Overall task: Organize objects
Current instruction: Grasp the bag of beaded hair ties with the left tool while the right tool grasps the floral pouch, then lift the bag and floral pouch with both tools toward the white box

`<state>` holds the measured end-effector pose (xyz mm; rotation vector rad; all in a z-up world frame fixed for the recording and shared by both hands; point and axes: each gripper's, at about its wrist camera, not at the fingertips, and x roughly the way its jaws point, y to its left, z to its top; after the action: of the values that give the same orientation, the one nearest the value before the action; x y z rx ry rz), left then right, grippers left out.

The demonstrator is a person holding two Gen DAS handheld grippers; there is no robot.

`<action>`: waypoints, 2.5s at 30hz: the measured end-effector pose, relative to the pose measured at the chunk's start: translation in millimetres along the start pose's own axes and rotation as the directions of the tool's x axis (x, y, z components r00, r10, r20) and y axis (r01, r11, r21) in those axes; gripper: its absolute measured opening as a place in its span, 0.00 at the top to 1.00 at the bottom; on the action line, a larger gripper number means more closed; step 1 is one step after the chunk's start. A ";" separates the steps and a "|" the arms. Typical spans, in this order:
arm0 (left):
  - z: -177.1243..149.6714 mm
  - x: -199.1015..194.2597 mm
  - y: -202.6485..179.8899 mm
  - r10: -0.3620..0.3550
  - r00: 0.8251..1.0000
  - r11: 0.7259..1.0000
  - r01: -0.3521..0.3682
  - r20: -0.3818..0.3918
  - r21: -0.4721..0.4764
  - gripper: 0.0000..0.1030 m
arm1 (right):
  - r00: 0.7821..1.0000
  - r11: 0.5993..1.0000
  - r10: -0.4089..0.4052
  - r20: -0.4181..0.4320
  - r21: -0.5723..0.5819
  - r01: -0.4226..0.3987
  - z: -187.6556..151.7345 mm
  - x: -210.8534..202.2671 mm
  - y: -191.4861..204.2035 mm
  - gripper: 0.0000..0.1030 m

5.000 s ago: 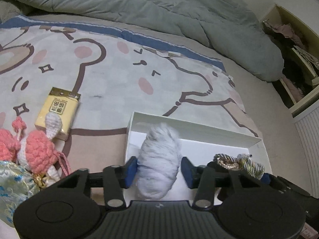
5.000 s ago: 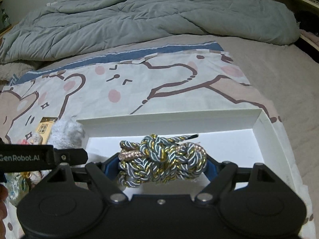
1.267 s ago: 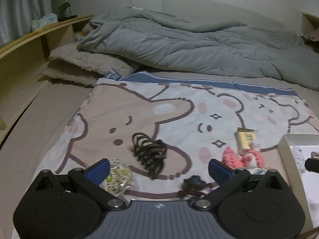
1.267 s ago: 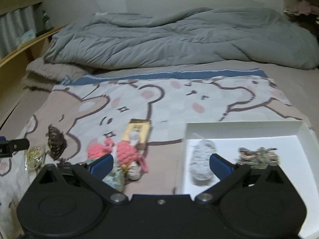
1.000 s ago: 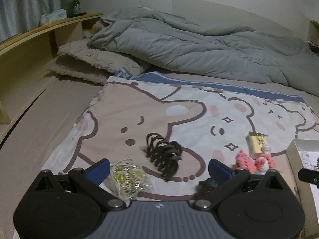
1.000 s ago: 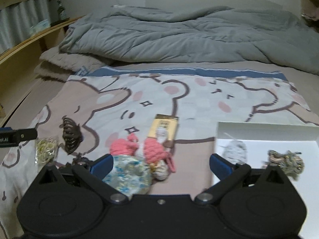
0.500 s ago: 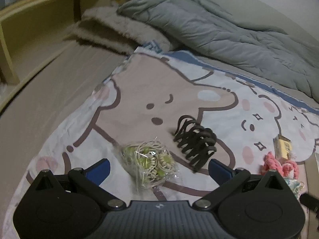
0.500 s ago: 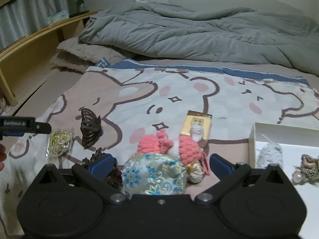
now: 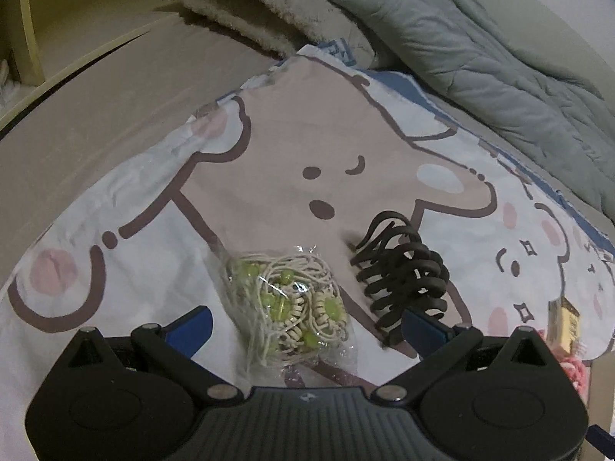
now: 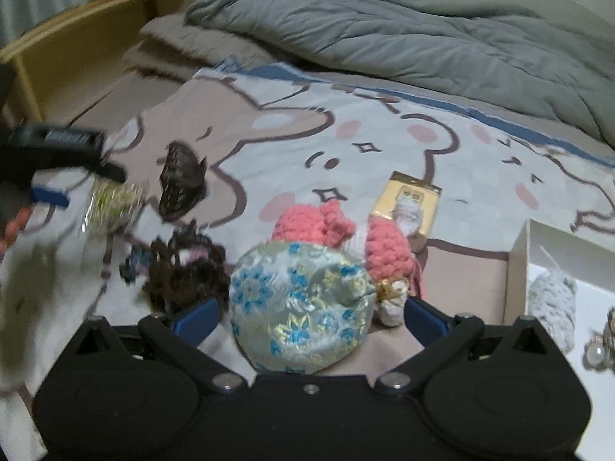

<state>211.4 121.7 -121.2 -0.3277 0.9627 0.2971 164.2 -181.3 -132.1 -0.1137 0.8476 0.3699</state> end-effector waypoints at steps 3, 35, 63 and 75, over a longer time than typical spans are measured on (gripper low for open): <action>1.5 8.9 -4.1 0.020 1.000 1.000 -0.020 -0.011 0.006 0.00 | 1.000 0.998 0.012 -0.018 -0.058 -0.013 -2.8 5.8 4.8 0.00; 8.3 39.0 10.7 0.051 0.994 0.997 -0.056 -0.102 -0.054 0.33 | 0.996 0.999 0.028 -0.080 -0.044 -0.032 15.7 22.4 -6.5 0.20; -17.9 -92.3 -59.6 -0.130 0.973 0.940 0.060 0.190 0.335 0.35 | 0.995 0.990 -0.026 0.101 0.144 0.011 42.6 -48.7 -24.6 0.20; -37.1 -125.3 -80.3 -0.162 0.960 0.916 0.060 0.229 0.397 0.35 | 0.985 0.980 -0.094 0.143 0.189 0.066 44.1 -77.0 -22.0 0.20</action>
<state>147.4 21.1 -24.8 0.0211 0.7204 0.0365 157.1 -212.2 -46.3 0.0512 0.7202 0.2200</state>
